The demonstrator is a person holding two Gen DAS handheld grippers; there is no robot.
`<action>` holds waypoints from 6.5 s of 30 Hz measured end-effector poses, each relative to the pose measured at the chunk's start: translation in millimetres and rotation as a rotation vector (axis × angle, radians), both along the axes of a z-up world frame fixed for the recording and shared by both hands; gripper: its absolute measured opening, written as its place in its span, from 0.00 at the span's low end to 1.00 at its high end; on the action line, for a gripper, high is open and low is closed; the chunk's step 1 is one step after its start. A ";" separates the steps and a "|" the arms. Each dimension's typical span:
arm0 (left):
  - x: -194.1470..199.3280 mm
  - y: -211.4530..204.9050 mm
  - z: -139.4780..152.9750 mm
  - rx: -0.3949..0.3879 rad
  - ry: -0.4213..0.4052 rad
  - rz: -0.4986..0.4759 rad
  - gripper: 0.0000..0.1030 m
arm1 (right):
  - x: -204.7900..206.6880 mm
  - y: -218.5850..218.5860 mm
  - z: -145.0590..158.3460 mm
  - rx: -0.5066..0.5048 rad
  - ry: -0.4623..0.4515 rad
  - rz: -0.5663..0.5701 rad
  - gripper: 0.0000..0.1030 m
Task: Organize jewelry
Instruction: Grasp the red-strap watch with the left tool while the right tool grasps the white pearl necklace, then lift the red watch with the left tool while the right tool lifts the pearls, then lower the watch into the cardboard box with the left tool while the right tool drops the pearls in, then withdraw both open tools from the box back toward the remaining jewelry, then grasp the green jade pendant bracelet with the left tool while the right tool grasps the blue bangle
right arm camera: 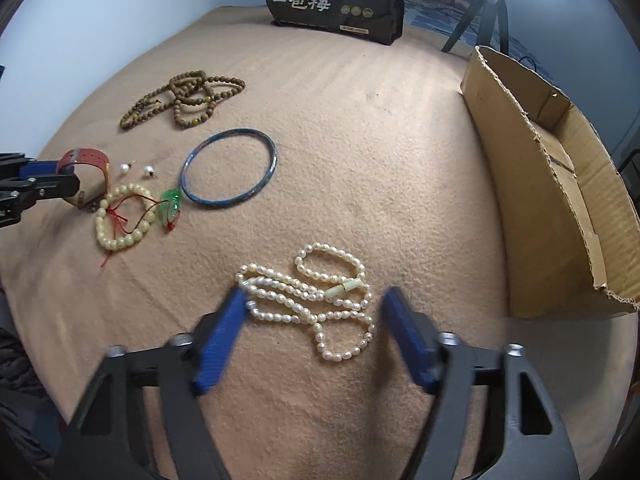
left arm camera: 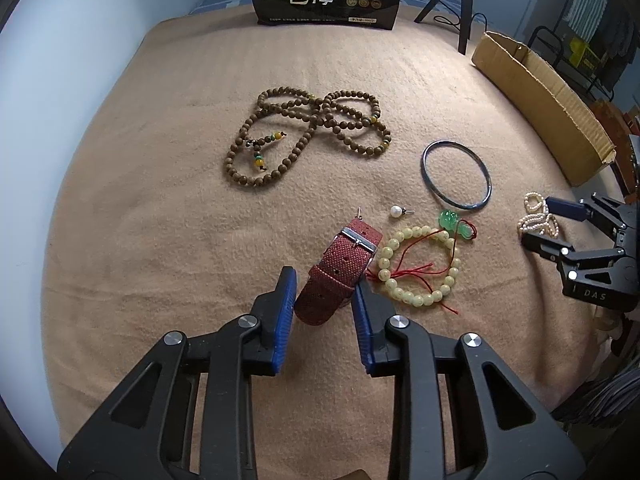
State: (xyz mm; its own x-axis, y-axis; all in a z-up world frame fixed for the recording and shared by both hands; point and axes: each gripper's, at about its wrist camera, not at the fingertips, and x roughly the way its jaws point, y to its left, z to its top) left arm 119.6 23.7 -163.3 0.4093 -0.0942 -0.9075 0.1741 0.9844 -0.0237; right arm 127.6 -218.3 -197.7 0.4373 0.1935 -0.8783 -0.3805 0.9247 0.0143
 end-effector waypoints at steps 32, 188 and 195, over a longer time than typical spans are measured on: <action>8.7 -24.8 70.0 -0.058 -0.181 0.003 0.15 | -9.8 -3.8 75.4 0.121 -0.169 0.015 0.02; 9.8 -62.7 6.1 -0.052 -0.039 -0.250 0.33 | 83.4 30.7 -6.8 0.117 0.115 -0.040 0.47; 17.9 -77.8 -4.7 -0.049 -0.017 -0.287 0.33 | 88.1 35.5 -9.2 0.061 0.094 -0.028 0.31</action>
